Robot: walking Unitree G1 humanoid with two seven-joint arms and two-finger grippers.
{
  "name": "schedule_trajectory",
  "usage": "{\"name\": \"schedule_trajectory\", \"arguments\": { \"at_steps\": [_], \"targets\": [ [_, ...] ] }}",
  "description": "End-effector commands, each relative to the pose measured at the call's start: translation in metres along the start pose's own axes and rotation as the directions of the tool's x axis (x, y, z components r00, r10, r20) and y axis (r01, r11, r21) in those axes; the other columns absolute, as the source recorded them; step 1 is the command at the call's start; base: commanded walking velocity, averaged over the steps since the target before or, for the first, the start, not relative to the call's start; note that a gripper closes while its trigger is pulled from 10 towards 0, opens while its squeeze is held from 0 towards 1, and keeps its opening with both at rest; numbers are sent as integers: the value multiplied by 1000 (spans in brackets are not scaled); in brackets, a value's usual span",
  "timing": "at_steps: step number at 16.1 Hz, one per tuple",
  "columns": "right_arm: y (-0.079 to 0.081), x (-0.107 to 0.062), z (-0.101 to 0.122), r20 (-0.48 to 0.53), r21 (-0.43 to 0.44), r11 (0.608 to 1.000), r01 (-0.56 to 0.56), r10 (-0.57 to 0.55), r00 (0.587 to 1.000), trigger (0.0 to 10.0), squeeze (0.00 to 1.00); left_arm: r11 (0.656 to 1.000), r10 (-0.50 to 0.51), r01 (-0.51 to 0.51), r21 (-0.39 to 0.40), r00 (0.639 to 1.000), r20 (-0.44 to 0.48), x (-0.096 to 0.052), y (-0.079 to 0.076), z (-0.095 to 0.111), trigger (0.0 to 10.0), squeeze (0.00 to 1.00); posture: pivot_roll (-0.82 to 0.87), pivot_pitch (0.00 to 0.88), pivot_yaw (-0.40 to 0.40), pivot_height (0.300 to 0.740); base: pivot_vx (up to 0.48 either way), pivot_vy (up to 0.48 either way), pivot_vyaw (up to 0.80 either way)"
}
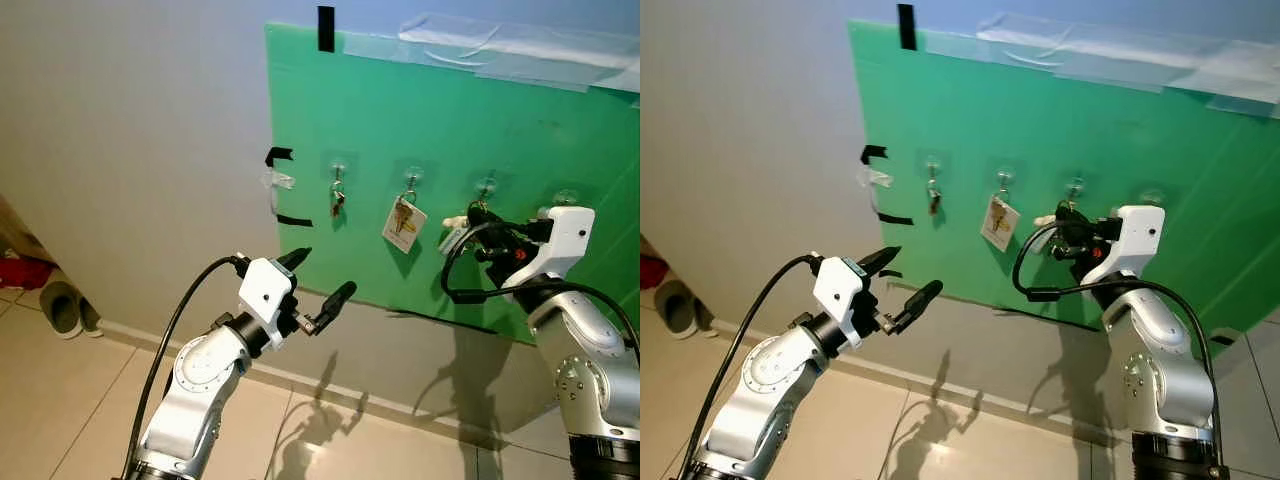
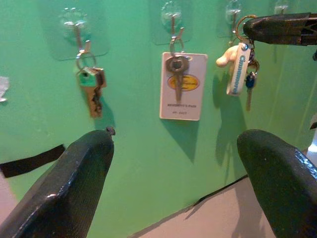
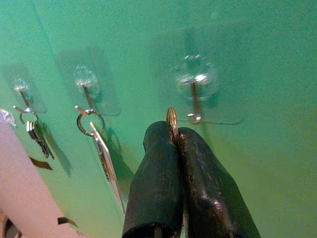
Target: Hang keys on a hook
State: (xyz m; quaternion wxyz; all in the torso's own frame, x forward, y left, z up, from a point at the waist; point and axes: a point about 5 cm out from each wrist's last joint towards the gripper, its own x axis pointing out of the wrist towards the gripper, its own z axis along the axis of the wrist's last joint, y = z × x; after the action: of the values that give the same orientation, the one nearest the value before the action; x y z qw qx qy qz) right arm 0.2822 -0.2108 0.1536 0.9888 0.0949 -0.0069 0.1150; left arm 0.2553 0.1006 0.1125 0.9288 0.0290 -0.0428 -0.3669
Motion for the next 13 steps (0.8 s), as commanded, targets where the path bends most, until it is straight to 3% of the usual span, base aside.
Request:
{"name": "schedule_trajectory", "arguments": {
  "at_steps": [1, 6, 11, 13],
  "targets": [
    [-3, -2, 6, 35, 12, 1000, 19, -19, 999, 0, 0, 1000, -2, 2, -5, 1000, -1, 0, 1, -1, 10000, 0, -30, 0, 33, 740, 0, 0, 0],
    [-3, 3, 11, 61, 35, 999, 14, -16, 998, 0, 0, 1000, -12, 12, -3, 1000, -1, 3, 2, -1, 10000, 0, -29, 0, 35, 740, 0, 0, 0],
    [0, 16, 10, 53, 116, 993, -29, 23, 998, 0, 0, 1000, -3, 3, -10, 1000, -3, 3, 2, -2, 10000, 0, -17, 0, 26, 740, 0, 0, 0],
    [-5, 19, 7, 40, 237, 971, -7, -3, 999, 0, 0, 1000, 7, -8, -13, 1000, -3, 3, 3, -2, 10000, 0, -12, 0, 22, 740, 0, 0, 0]
  ]
}}
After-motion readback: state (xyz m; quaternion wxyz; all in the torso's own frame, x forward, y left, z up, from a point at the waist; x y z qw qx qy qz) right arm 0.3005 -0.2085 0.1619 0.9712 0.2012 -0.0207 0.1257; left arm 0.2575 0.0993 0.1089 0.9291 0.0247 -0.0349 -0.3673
